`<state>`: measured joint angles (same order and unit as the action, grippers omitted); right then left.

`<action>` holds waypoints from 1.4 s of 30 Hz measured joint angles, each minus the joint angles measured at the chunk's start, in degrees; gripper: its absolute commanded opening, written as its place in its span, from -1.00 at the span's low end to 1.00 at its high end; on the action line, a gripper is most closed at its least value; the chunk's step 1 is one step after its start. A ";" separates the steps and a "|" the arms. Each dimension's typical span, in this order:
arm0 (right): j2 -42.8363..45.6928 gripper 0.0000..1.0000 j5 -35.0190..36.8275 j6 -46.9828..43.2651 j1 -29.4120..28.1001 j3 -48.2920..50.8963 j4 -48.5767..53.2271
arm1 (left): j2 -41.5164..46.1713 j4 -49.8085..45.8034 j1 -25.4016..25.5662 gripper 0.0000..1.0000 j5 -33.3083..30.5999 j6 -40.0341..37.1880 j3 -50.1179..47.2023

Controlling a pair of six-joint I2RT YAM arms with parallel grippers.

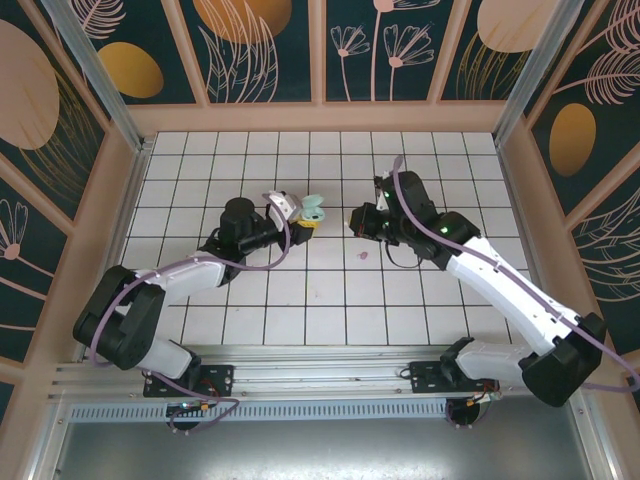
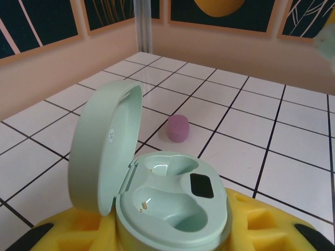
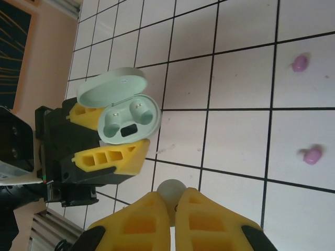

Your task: Insert wireless bluetooth earbuds into charging case

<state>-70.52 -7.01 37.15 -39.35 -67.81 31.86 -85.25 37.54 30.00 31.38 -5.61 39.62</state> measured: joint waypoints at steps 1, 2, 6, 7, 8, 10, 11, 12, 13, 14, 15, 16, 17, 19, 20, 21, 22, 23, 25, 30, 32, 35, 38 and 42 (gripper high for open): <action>-0.96 -0.87 -0.13 -0.35 -0.15 -0.68 -0.07 | 0.00 0.00 0.15 -0.56 -0.02 0.00 0.13; -1.75 -0.87 -0.13 -0.66 -0.31 -1.25 -0.09 | 0.00 0.00 0.39 -0.55 -0.07 0.00 0.26; -5.55 -0.87 -0.61 -1.62 -0.79 -3.76 -0.33 | -0.02 0.02 1.36 -0.56 -0.42 0.00 0.48; -6.19 -0.87 -0.76 -1.95 -0.87 -4.20 -0.33 | -0.02 0.02 1.55 -0.56 -0.46 0.00 0.48; -6.67 -0.87 -0.94 -2.27 -0.92 -4.55 -0.37 | -0.02 0.02 1.77 -0.56 -0.46 -0.02 0.48; -7.58 -0.87 -1.20 -2.62 -1.01 -5.14 -0.35 | -0.02 0.02 1.99 -0.56 -0.48 -0.04 0.48; -8.07 -0.87 -1.44 -2.82 -1.07 -5.49 -0.35 | -0.02 0.02 2.16 -0.56 -0.50 -0.11 0.48; -8.55 -0.87 -1.64 -3.06 -1.20 -5.88 -0.33 | -0.02 0.02 2.27 -0.56 -0.57 -0.20 0.48; -9.03 -0.87 -1.68 -3.39 -1.31 -6.23 -0.33 | -0.02 0.02 2.27 -0.56 -0.59 -0.20 0.48; -9.53 -0.87 -1.86 -3.67 -1.49 -6.69 -0.33 | -0.02 0.02 2.27 -0.56 -0.59 -0.22 0.48; -9.92 -0.87 -1.99 -3.85 -1.62 -7.02 -0.35 | -0.02 0.00 2.27 -0.56 -0.61 -0.24 0.48; -10.25 -0.87 -2.08 -3.89 -1.70 -7.32 -0.35 | -0.02 0.00 2.27 -0.55 -0.61 -0.28 0.48; -10.60 -0.87 -2.10 -4.04 -1.86 -7.58 -0.33 | -0.02 0.00 2.27 -0.56 -0.61 -0.39 0.50; -11.08 -0.88 -2.14 -4.24 -1.99 -7.96 -0.33 | -0.02 -0.02 2.27 -0.56 -0.63 -0.44 0.63; -11.41 -0.88 -2.16 -4.31 -2.01 -8.13 -0.33 | -0.02 -0.04 2.27 -0.56 -0.61 -0.44 0.81; -11.67 -0.87 -2.25 -4.35 -2.01 -8.33 -0.33 | -0.04 -0.04 2.27 -0.55 -0.61 -0.46 1.01; -12.07 -0.87 -2.32 -4.50 -2.01 -8.63 -0.31 | -0.04 -0.04 2.27 -0.56 -0.61 -0.48 1.16; -12.46 -0.87 -2.34 -4.79 -2.01 -8.94 -0.33 | -0.04 -0.04 2.27 -0.56 -0.61 -0.63 1.36; -13.31 -0.87 -2.51 -5.16 -2.05 -9.42 -0.33 | -0.04 -0.04 2.27 -0.56 -0.61 -0.83 1.57; -14.84 -0.87 -2.58 -5.60 -2.34 -10.45 -0.31 | -0.04 -0.70 2.32 -0.56 -0.87 -1.27 1.60; -15.37 -0.87 -2.75 -5.75 -2.38 -11.08 -0.31 | -0.04 -0.74 2.34 -0.56 -0.85 -1.31 1.60; -15.98 -0.88 -2.97 -5.81 -2.62 -12.02 -0.31 | -0.04 -0.70 2.75 -0.55 -0.83 -1.49 1.60; -16.46 -0.88 -2.97 -6.08 -2.99 -12.61 -0.24 | -0.04 -0.70 3.10 -0.56 -0.85 -1.53 1.60; -16.81 -0.88 -2.91 -6.82 -3.02 -12.85 0.22 | -0.04 -0.87 3.08 -0.55 -0.92 -1.53 1.60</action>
<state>-87.33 -9.91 30.33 -42.37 -80.66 32.08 -85.30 36.67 33.08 30.46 -7.14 41.21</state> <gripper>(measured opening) 0.064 0.346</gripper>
